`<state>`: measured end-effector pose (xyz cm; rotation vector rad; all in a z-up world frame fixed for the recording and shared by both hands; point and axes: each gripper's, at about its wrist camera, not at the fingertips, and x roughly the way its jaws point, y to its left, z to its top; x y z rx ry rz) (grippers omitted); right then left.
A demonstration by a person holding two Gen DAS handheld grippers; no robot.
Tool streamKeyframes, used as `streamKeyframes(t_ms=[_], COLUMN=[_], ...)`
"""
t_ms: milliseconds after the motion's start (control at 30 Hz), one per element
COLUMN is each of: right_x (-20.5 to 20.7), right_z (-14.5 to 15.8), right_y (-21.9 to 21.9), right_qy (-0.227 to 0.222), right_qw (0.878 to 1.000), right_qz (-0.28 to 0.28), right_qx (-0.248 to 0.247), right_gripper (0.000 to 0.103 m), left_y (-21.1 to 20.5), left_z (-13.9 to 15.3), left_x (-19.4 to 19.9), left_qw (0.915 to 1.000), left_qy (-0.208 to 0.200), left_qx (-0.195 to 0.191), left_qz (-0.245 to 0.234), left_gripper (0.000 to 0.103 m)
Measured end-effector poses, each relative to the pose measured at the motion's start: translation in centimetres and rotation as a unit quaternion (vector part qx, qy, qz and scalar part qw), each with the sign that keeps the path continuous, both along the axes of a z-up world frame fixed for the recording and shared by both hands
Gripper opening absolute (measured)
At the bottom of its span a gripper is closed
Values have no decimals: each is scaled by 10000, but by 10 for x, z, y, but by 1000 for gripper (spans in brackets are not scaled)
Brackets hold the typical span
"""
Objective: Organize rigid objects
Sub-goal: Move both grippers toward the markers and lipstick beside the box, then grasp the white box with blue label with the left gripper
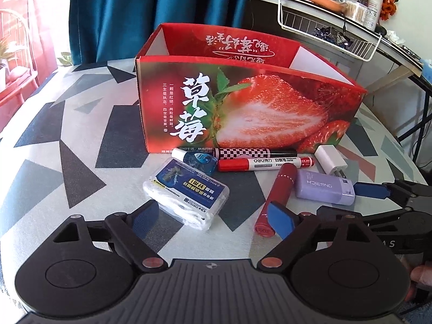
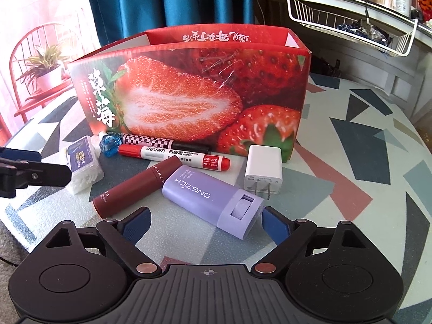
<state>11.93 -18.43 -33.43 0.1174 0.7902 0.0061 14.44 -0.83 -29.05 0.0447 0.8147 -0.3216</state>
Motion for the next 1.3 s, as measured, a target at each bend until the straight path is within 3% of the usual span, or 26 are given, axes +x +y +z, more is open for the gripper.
streamKeyframes(t_ms=[367,667,800,967,1133,1300], right_x=[-1,17,32,50,58,62], right_z=[13,21,25,27,13,5], right_y=[7,43,65,96,121,120], right_qy=[-250,-199,-197,-176,64,222], right_qw=[9993,9958,9921,9836,9751,9766], right_qz=[257,889,1236,1791,2209,2133], right_qx=[67,-55,-96,-69,-180,-193], right_gripper=[80,78,77,76,62,56], left_y=[48,67,72,75,72,67], left_z=[10,6,0,-4,-15,-22], left_x=[35,64,71,81,90,87], left_qw=[9968,9987,9980,9968,9923,9900], left_qy=[95,214,321,420,707,840], left_qx=[-449,-458,-546,-654,-917,-938], left_qz=[650,81,-86,-198,-433,-639], left_gripper=[79,72,58,57,57,51])
